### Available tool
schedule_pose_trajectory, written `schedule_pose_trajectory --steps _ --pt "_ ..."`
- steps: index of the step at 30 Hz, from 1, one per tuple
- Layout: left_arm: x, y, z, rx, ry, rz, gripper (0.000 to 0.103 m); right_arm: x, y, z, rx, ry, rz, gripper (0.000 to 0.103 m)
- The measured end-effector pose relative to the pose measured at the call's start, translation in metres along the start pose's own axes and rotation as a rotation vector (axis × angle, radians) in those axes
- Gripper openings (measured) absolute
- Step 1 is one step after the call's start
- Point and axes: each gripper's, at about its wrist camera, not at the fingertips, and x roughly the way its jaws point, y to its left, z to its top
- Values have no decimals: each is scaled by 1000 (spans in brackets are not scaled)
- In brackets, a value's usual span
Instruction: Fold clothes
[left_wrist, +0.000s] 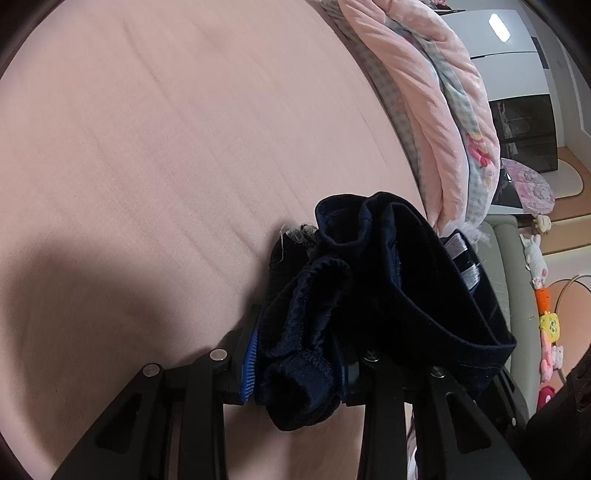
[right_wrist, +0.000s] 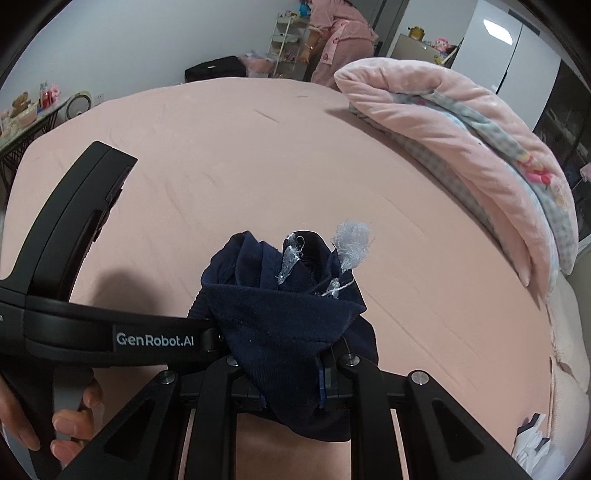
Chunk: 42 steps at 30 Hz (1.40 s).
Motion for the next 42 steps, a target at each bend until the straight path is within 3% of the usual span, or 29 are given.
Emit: schedule_pose_trajectory --steps 5,7,9,13,20,29,42 --pt "0 0 3 6 19 -16 31 1 2 -3 -14 14 22 16" --pt "-2 -4 6 -3 39 -2 32 3 1 -5 12 29 69 16" --pt "-6 -9 9 0 51 29 37 4 -2 -8 33 35 92 16" --pt "-24 -27 14 96 34 150 57 5 0 -10 36 32 96 16" --pt "-62 -24 31 31 7 42 58 6 17 -11 -39 14 46 17" --pt "-50 -16 41 -64 145 -133 60 12 39 -16 -152 11 -30 17" --pt "-25 -18 29 -73 250 -194 61 15 41 -14 -150 34 -19 19"
